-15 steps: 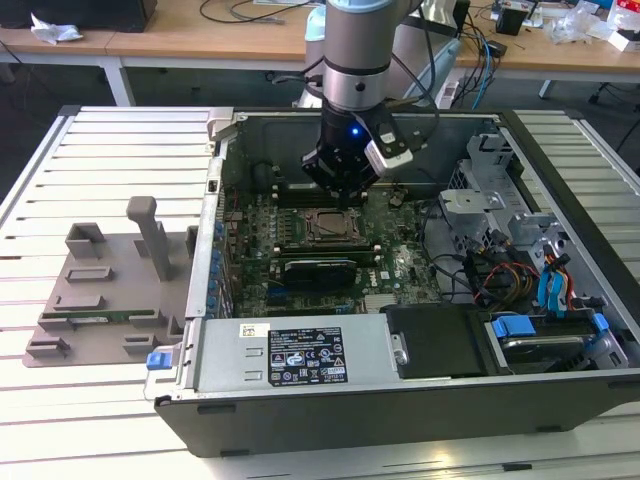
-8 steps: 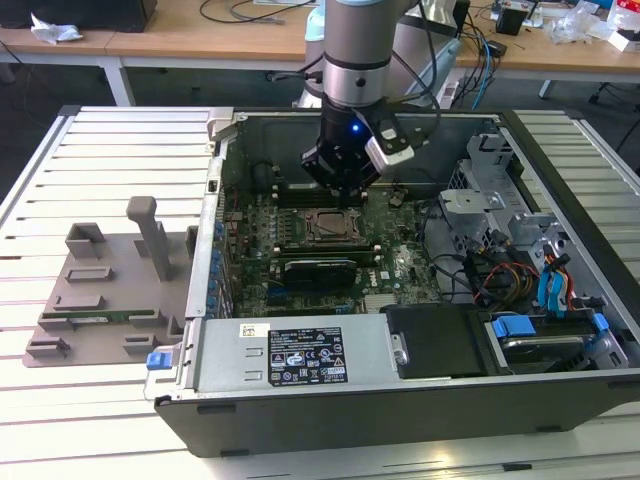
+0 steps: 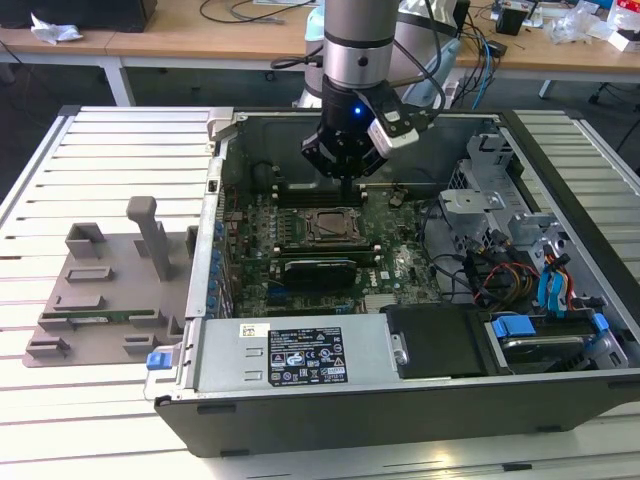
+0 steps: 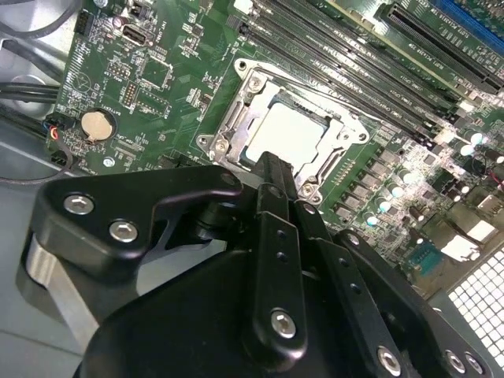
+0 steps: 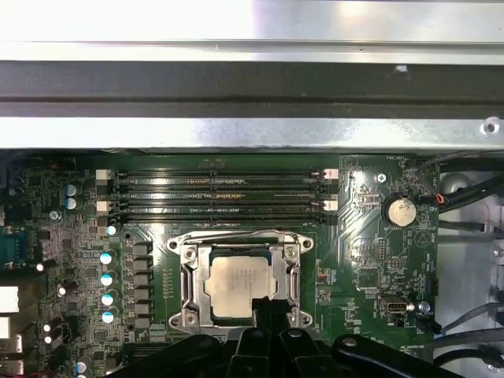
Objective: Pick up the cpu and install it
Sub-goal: 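Install the second cpu locking lever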
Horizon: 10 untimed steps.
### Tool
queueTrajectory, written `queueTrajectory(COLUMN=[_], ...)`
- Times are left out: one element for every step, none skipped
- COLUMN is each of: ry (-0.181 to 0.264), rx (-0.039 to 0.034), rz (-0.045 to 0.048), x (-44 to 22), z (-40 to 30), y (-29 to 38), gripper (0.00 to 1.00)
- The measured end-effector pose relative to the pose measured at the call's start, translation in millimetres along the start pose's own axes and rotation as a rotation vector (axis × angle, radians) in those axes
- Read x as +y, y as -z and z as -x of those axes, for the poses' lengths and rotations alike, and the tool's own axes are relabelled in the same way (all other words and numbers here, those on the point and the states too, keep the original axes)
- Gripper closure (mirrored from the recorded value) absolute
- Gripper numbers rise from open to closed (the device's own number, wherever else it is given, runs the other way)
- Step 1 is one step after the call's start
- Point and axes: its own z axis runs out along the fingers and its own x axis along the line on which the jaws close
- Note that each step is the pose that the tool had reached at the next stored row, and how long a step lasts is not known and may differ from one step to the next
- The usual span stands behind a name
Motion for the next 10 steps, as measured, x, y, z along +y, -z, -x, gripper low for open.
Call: queueTrajectory(ry=[0.0, 0.0, 0.0, 0.0, 0.0, 0.0, 0.0, 0.0, 0.0, 0.0], rx=[0.0, 0.0, 0.0, 0.0001, 0.0001, 0.0001, 0.0001, 0.0001, 0.0001, 0.0001], rz=[0.0, 0.0, -0.0001, -0.0001, -0.0002, -0.0001, -0.0002, -0.0002, -0.0001, -0.0001], x=[0.0, 0.0, 0.0, -0.2, -0.5, -0.8, -1.2, -1.4, -1.6, -1.8], z=[-0.1, -0.1, -0.1, -0.2, -0.2, -0.1, -0.2, -0.2, -0.2, -0.2], y=[0.2, 0.1, 0.1, 0.1, 0.1, 0.0, -0.7, -1.2, -1.6, -2.0], gripper=[0.89, 0.89, 0.89, 0.89, 0.89, 0.89, 0.89, 0.89, 0.89, 0.89])
